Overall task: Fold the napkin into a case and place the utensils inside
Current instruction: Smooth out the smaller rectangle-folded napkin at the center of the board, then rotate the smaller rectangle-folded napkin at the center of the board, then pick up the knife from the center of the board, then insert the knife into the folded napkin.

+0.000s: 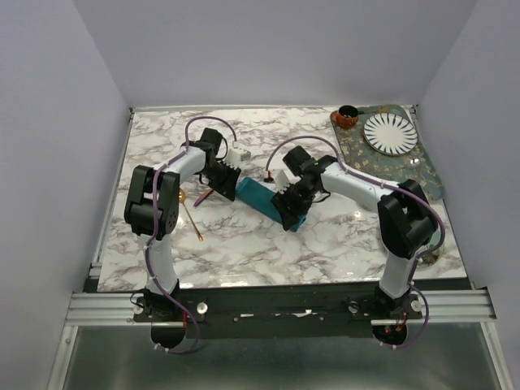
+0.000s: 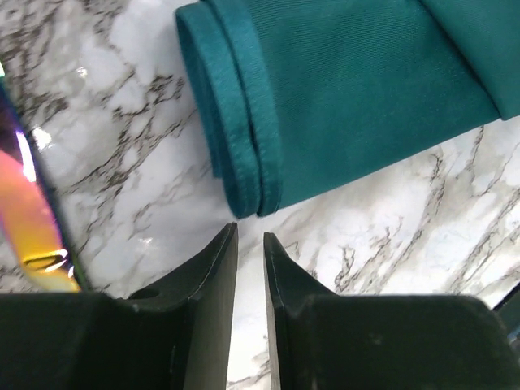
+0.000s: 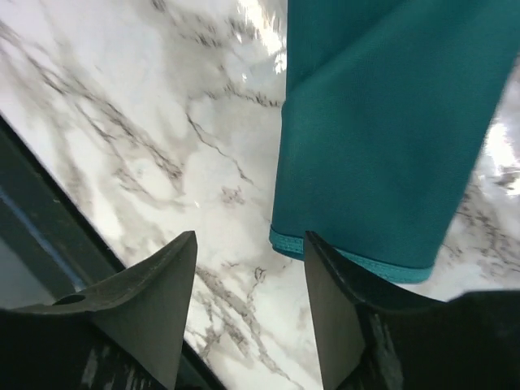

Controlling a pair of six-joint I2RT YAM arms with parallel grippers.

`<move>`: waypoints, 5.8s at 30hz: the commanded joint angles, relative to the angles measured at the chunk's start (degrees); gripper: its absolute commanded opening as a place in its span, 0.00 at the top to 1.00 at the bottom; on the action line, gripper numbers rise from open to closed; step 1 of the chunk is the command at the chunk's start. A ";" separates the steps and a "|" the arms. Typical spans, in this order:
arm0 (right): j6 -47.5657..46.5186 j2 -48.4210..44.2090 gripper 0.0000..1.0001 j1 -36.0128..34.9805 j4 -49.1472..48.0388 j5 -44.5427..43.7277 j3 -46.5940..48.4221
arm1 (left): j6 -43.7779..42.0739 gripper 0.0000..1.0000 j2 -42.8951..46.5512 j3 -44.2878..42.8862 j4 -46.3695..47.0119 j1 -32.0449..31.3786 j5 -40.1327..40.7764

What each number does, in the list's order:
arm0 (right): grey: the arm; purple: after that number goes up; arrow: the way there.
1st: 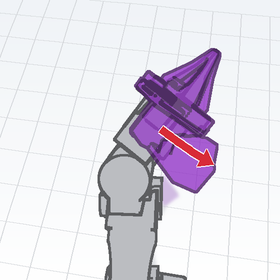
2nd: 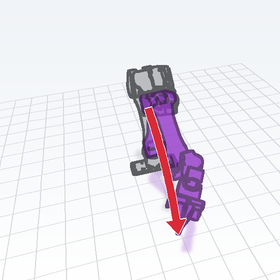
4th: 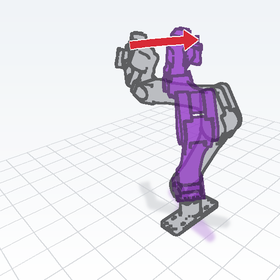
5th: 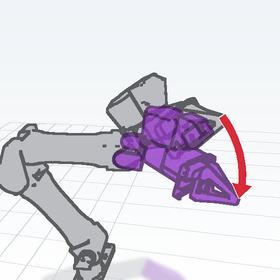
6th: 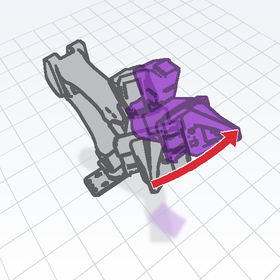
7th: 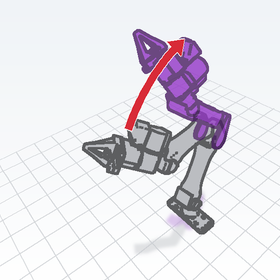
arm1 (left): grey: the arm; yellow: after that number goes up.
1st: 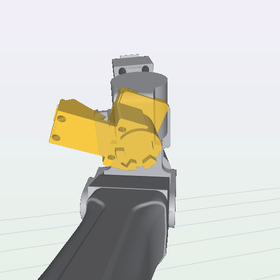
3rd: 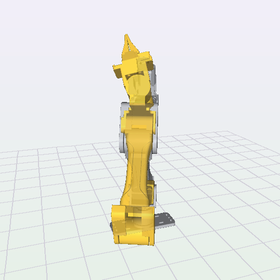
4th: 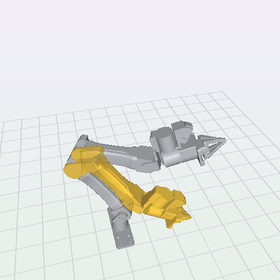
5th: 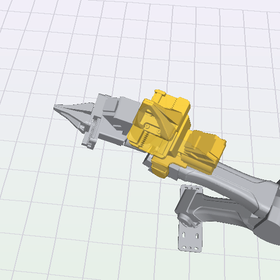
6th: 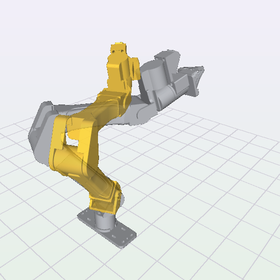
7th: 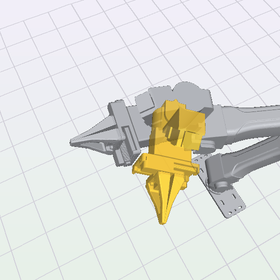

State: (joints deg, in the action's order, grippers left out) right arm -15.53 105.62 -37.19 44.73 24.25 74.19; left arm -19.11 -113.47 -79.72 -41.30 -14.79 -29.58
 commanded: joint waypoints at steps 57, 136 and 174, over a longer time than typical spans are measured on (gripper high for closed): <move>2.78 -3.92 0.13 10.37 9.85 11.44 7.46 | 8.75 0.59 8.88 -12.83 -3.77 4.68 9.54; 9.38 -8.15 0.06 17.24 -0.34 3.35 -4.58 | 55.67 1.00 2.12 -13.97 3.51 -15.44 30.46; 9.46 -12.81 0.05 17.33 -1.93 2.20 -7.22 | 62.88 1.00 1.85 -3.95 6.58 -21.60 36.88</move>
State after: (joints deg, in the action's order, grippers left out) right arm -6.39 94.67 -20.23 43.86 27.22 67.48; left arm 42.15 -115.39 -85.10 -34.79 -35.81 5.39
